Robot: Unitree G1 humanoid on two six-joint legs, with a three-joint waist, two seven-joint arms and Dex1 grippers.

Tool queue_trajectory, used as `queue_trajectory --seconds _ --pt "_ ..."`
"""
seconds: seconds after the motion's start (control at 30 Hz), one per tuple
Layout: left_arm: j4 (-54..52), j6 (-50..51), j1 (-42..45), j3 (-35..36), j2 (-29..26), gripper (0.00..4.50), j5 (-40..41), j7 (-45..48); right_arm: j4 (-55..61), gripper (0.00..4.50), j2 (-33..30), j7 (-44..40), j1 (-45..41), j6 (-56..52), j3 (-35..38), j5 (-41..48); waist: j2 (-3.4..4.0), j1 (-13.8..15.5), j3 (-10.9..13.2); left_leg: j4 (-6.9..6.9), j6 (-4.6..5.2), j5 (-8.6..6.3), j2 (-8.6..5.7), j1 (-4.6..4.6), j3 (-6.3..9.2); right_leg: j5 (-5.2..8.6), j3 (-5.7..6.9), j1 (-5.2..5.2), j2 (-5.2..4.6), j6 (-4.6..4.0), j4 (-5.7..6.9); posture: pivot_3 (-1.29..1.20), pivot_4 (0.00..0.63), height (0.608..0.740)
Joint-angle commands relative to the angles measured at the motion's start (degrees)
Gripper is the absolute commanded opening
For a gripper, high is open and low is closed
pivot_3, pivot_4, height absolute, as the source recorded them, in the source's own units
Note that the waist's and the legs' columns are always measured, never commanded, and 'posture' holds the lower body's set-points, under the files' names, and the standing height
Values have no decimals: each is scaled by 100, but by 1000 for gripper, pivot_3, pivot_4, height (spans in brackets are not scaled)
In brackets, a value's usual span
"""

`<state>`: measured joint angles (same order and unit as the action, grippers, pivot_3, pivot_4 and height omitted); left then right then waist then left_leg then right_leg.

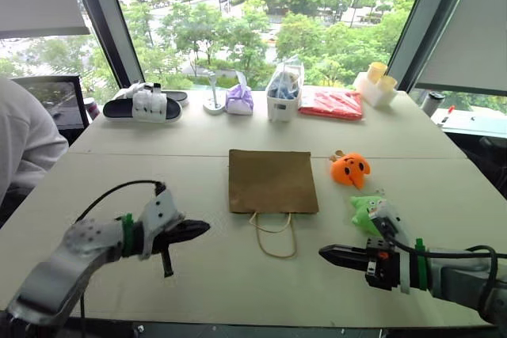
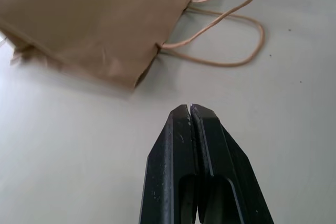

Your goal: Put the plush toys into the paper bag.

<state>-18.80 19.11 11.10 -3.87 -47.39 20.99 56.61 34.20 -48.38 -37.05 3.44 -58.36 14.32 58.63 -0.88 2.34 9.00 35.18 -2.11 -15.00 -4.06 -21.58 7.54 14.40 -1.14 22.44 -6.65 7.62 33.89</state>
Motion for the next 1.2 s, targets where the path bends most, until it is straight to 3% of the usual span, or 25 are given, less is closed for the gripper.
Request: queue_trajectory --seconds 0.03,0.27,0.43,0.6,0.7,0.93,0.97,1.2 --pt "899 -975 854 -744 494 24 -594 511 248 0 120 169 44 72 -13 36 -1 2 0 -1 0 0 0 -1 1 0 0 0 0 1 -2 0 150 740" --pt "2494 -2634 2138 -1838 1245 24 -1387 1649 338 0 395 524 31 198 -93 -72 -5 -47 1 0 1 1 -7 -5 0 -12 0 10 2 20 1 0 150 740" --pt "2948 -2728 2621 -1848 1604 24 -1315 1928 464 0 578 750 202 304 -123 -164 -5 -13 2 -1 1 1 -3 -4 7 -14 8 10 9 25 12 0 150 740" --pt "2800 -2206 2796 -1544 1547 24 -1005 2086 631 0 721 942 401 373 -119 -157 -8 -34 3 4 2 1 -7 -3 12 -16 10 3 7 30 12 0 150 740" --pt "2359 -1812 2690 -1432 1324 920 -810 2262 622 0 742 953 442 407 -172 -204 -8 -75 3 1 2 1 -5 4 15 -14 10 4 10 34 22 0 150 740" --pt "1863 -1532 2518 -1225 1028 4239 -667 2274 430 0 690 876 254 404 -251 -207 -7 -159 3 2 2 1 -4 9 29 -13 10 -4 11 34 23 0 150 740" --pt "1900 -1662 2510 -1214 1061 4442 -739 2197 406 0 684 856 237 405 -268 -220 -7 -158 3 2 2 1 -4 9 29 -13 10 -4 11 34 23 0 150 740" --pt "2928 -2653 2668 -1753 1595 4442 -1601 1883 300 0 728 849 67 401 -402 -284 -7 -155 2 4 2 2 -8 10 23 -13 12 -6 11 35 23 0 150 740"
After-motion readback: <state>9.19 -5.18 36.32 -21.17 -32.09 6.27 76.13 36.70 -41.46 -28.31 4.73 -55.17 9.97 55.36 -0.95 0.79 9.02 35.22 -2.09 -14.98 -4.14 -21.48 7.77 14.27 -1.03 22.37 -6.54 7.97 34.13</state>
